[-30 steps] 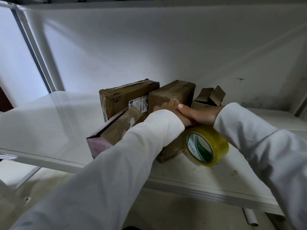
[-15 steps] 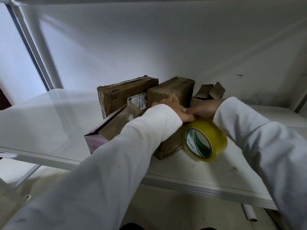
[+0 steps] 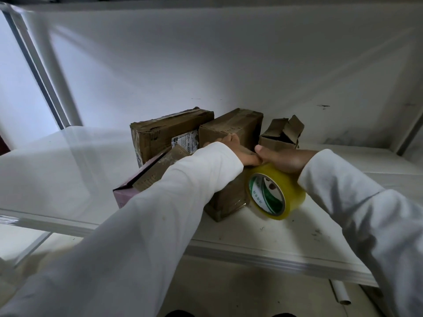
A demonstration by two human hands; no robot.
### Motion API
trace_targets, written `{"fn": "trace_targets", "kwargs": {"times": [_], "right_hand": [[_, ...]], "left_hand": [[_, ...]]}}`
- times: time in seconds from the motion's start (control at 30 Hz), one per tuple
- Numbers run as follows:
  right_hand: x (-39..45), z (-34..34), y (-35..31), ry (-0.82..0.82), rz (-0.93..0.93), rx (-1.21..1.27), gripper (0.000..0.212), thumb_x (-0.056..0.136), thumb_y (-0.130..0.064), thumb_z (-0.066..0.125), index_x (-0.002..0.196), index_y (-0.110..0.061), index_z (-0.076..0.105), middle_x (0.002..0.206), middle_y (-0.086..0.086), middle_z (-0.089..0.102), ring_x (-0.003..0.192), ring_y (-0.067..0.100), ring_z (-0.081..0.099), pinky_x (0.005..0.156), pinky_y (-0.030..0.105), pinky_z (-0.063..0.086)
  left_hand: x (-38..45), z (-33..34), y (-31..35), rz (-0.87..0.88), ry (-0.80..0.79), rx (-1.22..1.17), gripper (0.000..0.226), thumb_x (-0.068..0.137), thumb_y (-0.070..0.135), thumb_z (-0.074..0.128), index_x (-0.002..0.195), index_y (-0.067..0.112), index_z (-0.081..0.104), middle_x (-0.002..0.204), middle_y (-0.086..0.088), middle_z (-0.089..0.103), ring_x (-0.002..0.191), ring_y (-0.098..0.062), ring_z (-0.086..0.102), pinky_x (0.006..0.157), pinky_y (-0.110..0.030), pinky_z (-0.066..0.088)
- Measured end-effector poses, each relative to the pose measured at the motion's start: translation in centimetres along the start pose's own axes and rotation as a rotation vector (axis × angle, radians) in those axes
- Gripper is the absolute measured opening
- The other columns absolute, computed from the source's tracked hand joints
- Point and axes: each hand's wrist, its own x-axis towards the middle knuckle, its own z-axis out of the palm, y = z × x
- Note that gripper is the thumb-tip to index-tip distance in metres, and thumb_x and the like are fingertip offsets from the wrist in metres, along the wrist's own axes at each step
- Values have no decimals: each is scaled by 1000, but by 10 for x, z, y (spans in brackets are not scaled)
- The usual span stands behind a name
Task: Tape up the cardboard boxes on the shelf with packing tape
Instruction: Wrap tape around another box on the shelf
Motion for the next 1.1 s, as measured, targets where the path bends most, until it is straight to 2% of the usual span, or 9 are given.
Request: {"fn": "trace_targets", "kwargs": {"times": [0.1, 0.17, 0.3, 0.53, 0.6, 0.73, 0.87, 1.0, 1.1], "right_hand": [[-23, -6, 14, -158, 27, 35, 82, 69, -72, 43, 132, -19, 44, 130, 11, 53, 121, 34, 51, 106, 47, 39], [-26, -4, 24, -210, -49, 127, 80, 60, -65, 51, 121, -14, 51, 112, 9, 64, 106, 30, 61, 97, 45, 48], [-22, 8, 40, -194, -122, 402, 61, 63, -56, 55, 96, -4, 62, 67, 10, 68, 58, 19, 66, 58, 28, 56], [-24, 9, 28, -226, -22, 469, 60, 68, -56, 54, 97, -4, 61, 63, 11, 64, 53, 19, 62, 50, 25, 54], [-23, 16, 30, -162, 58, 440, 47, 80, -54, 55, 95, -9, 59, 73, 11, 64, 63, 21, 61, 56, 29, 55], [-18, 30, 43, -146, 194, 346, 46, 83, -56, 57, 93, -11, 60, 74, 9, 67, 73, 24, 62, 89, 41, 50], [-17, 31, 39, -120, 208, 409, 41, 84, -53, 59, 86, -12, 58, 72, 9, 66, 72, 24, 61, 86, 40, 48], [-11, 34, 34, -110, 221, 412, 49, 80, -54, 63, 107, -15, 49, 88, 10, 59, 81, 28, 57, 89, 41, 45], [-11, 33, 37, -126, 203, 431, 49, 79, -54, 63, 107, -15, 52, 87, 10, 61, 80, 27, 58, 88, 41, 46]], "left_hand": [[4, 1, -1, -7, 1, -15, 118, 67, 75, 51, 152, 11, 1, 160, -10, 5, 146, -32, 8, 117, -45, 18], [6, 2, -4, 10, 34, -29, 105, 80, 67, 52, 152, 11, 2, 160, -10, 5, 146, -31, 7, 117, -45, 16], [1, 2, -2, 24, 21, -7, 101, 83, 65, 50, 152, 11, 0, 160, -9, 4, 146, -30, 7, 117, -44, 17], [1, 1, 0, 34, 30, -7, 97, 85, 60, 52, 152, 10, 3, 159, -11, 8, 145, -31, 12, 116, -42, 20], [3, 1, -1, 31, 26, -15, 98, 84, 60, 52, 152, 9, 4, 159, -11, 9, 145, -31, 13, 116, -42, 20], [7, 2, -3, 27, 11, -9, 98, 85, 64, 49, 152, 10, 1, 160, -10, 7, 145, -30, 12, 117, -42, 19], [7, 1, -3, 20, 16, -43, 110, 75, 72, 51, 152, 10, 2, 159, -9, 9, 145, -29, 14, 116, -42, 21], [6, -1, -1, 1, -34, -82, 122, 66, 74, 62, 152, 11, 4, 159, -8, 10, 145, -28, 15, 116, -39, 20], [4, -5, 5, -17, -64, -94, 109, 75, 62, 66, 152, 13, 7, 157, -10, 17, 142, -30, 20, 115, -39, 24]]}}
